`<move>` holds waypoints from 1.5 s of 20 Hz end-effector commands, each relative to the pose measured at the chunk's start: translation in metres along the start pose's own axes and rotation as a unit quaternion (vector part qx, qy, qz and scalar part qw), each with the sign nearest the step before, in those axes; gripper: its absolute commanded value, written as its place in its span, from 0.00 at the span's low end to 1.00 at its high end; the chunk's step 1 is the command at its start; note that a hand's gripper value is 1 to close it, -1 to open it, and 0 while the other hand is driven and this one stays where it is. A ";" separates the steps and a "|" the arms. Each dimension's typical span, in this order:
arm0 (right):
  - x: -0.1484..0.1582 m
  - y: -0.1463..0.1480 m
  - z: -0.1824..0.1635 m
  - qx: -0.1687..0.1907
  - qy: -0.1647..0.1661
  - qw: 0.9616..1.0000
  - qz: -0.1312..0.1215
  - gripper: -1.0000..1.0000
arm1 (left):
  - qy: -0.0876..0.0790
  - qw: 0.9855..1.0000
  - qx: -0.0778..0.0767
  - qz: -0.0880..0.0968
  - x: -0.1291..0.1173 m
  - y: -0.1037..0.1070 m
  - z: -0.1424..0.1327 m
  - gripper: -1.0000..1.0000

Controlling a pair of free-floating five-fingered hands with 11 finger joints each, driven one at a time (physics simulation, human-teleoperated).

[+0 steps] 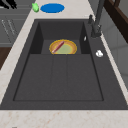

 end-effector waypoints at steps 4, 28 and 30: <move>-0.015 -0.006 -0.012 0.029 -0.036 0.999 0.010 1.00 | 0.000 1.000 0.000 0.000 0.000 0.000 0.000 0.50; -0.029 -0.072 0.079 -0.025 -0.072 0.996 -0.036 0.00 | 0.000 1.000 0.000 0.000 0.000 0.000 0.000 0.50; -0.026 -0.074 0.072 -0.049 -0.086 0.994 -0.042 0.00 | 0.000 1.000 0.000 0.000 0.000 0.000 0.000 0.50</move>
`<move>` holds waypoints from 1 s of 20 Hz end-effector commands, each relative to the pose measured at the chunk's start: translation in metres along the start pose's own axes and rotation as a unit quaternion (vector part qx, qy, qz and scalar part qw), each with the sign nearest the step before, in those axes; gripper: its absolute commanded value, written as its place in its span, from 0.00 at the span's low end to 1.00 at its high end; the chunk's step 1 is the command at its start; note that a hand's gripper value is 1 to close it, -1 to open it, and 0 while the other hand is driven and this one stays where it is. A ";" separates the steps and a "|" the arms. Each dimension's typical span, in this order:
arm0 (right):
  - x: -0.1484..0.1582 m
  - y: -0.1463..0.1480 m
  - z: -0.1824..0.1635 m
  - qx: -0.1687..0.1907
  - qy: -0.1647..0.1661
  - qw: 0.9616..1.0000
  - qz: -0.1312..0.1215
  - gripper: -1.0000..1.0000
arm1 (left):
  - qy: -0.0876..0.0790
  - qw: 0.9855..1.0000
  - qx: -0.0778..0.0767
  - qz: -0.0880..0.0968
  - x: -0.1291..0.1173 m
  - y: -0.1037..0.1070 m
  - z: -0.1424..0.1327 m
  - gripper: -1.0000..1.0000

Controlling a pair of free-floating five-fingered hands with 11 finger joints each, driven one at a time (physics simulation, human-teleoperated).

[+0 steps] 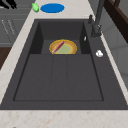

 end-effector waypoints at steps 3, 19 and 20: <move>0.002 0.010 -0.017 -0.061 -0.036 0.996 0.044 0.00 | 0.000 1.000 0.000 0.000 0.000 0.000 0.000 0.50; 0.005 0.023 -0.060 -0.054 -0.092 0.994 0.003 0.00 | 0.000 1.000 0.000 0.000 0.000 0.000 0.000 0.50; 0.005 0.025 -0.059 -0.053 -0.092 0.994 0.003 0.00 | 0.000 1.000 0.000 0.000 0.000 0.000 0.000 0.50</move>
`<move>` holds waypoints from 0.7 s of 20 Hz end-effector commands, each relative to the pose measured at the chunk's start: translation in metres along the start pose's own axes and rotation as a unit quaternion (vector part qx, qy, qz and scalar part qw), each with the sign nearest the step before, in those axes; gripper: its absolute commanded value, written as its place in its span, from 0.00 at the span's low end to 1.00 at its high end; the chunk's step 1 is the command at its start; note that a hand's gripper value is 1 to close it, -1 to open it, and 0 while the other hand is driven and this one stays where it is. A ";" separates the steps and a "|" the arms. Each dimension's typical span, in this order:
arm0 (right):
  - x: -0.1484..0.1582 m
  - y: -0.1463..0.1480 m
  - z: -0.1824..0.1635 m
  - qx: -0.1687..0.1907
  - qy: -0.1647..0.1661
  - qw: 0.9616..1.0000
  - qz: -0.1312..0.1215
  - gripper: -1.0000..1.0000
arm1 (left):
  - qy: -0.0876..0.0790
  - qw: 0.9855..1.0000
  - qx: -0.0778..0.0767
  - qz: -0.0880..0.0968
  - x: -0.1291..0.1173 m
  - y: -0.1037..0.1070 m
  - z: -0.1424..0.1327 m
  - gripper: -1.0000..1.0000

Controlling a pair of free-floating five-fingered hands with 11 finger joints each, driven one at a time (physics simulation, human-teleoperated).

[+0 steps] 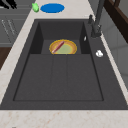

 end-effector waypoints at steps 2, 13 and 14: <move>-0.005 -0.004 -0.005 0.002 -0.009 1.000 0.003 0.00 | 0.000 1.000 0.000 0.000 0.000 0.000 0.000 0.50; -0.024 -0.020 -0.038 0.066 -0.030 0.997 -0.009 0.00 | 0.000 1.000 0.000 0.000 0.000 0.000 0.000 0.50; -0.028 -0.020 -0.040 0.070 -0.036 0.997 -0.008 0.00 | 0.000 1.000 0.000 0.000 0.000 0.000 0.000 0.50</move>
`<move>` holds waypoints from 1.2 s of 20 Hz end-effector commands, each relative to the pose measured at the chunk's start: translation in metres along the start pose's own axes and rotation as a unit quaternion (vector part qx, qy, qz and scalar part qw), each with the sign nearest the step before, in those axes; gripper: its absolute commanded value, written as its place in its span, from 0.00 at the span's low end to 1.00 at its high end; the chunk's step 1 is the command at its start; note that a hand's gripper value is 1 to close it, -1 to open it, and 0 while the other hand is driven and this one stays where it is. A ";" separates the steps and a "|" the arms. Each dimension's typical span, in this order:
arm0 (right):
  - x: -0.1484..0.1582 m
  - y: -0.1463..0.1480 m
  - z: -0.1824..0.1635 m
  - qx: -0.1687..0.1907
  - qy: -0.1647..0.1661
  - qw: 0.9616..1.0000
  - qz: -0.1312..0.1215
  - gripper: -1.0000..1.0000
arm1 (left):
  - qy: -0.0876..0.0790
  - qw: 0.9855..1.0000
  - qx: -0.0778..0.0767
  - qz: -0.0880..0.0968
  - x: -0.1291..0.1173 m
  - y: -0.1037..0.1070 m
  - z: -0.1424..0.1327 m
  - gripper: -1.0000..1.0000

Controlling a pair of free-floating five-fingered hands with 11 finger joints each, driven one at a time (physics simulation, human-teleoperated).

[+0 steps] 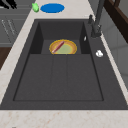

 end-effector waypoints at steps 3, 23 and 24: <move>-0.010 0.001 -0.005 -0.002 -0.018 1.000 0.013 0.00 | 0.000 1.000 0.000 0.000 0.000 0.000 0.000 0.50; -0.003 -0.008 -0.029 0.031 0.027 0.996 0.082 0.00 | 0.000 1.000 0.000 0.000 0.000 0.000 0.000 0.50; -0.003 -0.009 -0.029 0.031 0.030 0.996 0.084 0.00 | 0.000 1.000 0.000 0.000 0.000 0.000 0.000 0.50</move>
